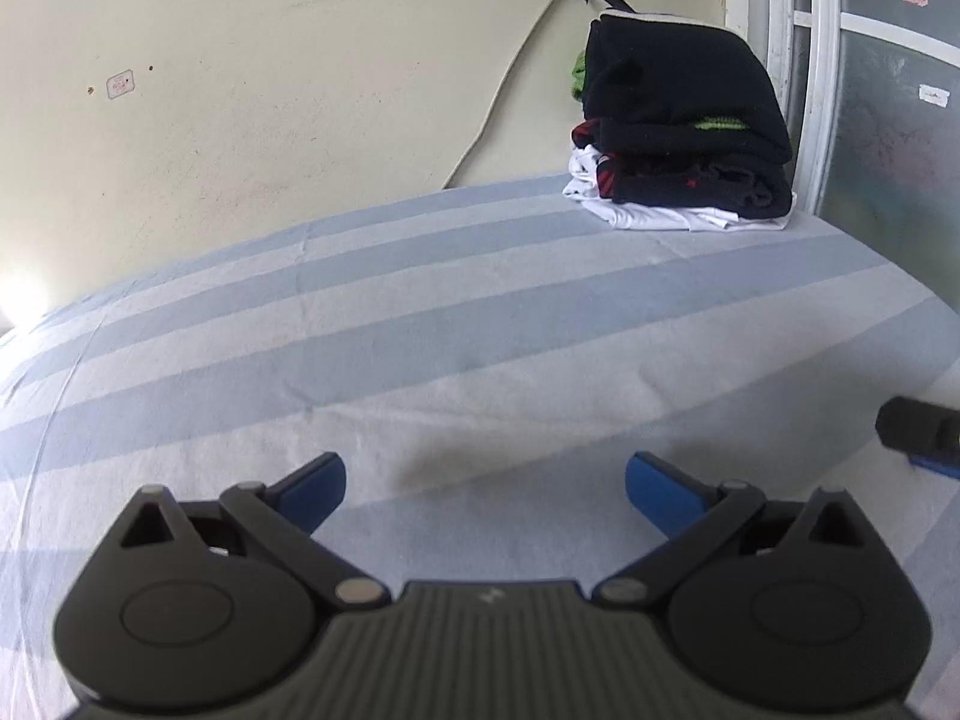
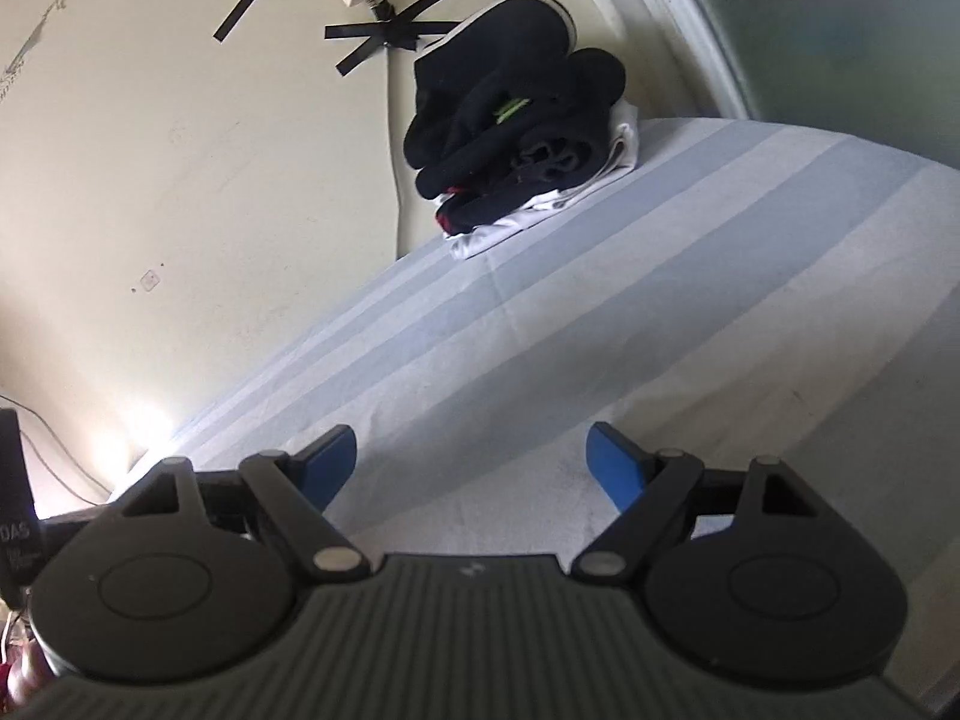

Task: Fold small clothes
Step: 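Release the stack onto the clothes pile and withdraw both grippers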

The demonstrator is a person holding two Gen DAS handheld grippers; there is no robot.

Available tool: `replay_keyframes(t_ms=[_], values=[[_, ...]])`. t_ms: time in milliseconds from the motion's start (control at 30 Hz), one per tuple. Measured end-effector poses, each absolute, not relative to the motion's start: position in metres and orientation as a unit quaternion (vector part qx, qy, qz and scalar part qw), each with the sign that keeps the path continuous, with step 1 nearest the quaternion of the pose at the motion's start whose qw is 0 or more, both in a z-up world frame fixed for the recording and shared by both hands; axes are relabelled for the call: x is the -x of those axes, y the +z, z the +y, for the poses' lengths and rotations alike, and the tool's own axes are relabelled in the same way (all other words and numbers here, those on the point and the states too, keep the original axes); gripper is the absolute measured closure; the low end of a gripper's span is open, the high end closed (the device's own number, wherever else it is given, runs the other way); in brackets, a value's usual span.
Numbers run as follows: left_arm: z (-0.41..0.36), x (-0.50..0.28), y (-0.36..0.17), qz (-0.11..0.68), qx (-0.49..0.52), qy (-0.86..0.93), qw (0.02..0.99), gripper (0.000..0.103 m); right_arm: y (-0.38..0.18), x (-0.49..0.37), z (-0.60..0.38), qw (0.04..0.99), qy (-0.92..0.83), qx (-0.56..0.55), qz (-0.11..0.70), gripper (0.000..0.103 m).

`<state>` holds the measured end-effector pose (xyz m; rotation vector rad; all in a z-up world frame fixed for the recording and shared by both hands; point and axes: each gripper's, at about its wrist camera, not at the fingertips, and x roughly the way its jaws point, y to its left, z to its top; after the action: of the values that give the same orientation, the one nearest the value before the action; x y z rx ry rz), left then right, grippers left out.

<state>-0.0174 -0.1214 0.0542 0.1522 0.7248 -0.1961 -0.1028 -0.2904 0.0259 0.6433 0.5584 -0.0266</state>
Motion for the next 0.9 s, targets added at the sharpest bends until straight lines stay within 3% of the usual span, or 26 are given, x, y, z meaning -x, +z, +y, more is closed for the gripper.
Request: replay_keyframes(t_ms=[467, 900], values=[[-0.122, 0.019, 0.042, 0.342, -0.091, -0.087, 0.931, 0.0, 0.021, 0.061, -0.27, 0.931, -0.136, -0.194, 0.277, 0.0], [-0.112, 0.014, 0.04, 0.357, -0.051, -0.101, 0.927, 0.0, 0.02, 0.067, -0.272, 0.932, -0.122, -0.209, 0.268, 0.0]])
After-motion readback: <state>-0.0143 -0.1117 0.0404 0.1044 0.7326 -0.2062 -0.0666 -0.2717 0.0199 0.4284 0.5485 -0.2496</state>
